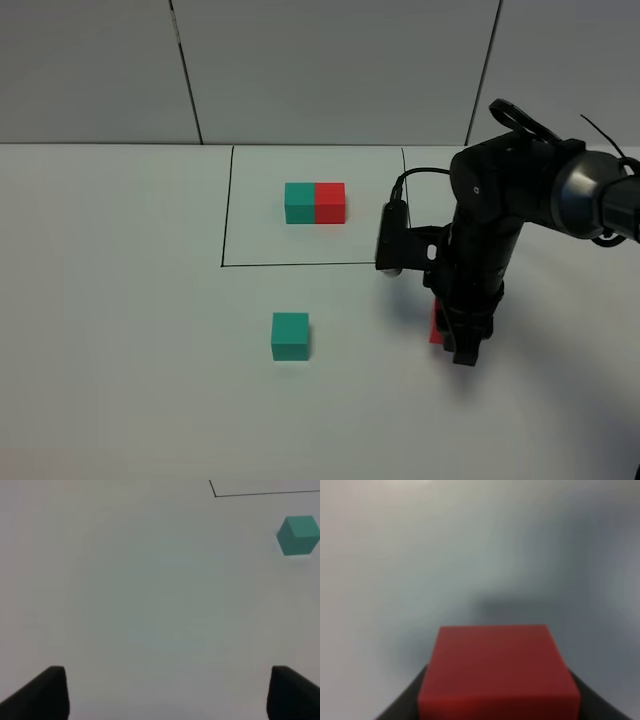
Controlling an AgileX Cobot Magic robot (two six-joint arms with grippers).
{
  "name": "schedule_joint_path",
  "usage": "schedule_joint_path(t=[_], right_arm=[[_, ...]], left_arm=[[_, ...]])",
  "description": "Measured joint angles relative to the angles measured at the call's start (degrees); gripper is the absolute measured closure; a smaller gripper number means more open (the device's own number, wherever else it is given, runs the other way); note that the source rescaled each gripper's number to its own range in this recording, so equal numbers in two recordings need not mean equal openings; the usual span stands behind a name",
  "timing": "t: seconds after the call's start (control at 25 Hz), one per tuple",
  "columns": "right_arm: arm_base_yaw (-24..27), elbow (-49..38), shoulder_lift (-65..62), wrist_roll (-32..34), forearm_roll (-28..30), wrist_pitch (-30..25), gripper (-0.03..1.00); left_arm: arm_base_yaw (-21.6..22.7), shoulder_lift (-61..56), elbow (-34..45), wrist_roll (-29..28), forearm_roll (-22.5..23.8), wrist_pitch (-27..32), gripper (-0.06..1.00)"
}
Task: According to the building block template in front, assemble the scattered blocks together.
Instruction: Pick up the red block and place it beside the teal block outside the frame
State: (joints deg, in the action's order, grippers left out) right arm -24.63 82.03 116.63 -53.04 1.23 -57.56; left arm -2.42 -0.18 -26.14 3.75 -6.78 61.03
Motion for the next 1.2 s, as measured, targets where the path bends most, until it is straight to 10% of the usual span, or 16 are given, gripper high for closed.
schedule_joint_path(t=[1.2], right_arm=[[-10.68,12.87,12.94,2.99,1.05,0.65,0.97]], left_arm=[[0.00,0.00,0.00,0.00,0.00,0.00,0.15]])
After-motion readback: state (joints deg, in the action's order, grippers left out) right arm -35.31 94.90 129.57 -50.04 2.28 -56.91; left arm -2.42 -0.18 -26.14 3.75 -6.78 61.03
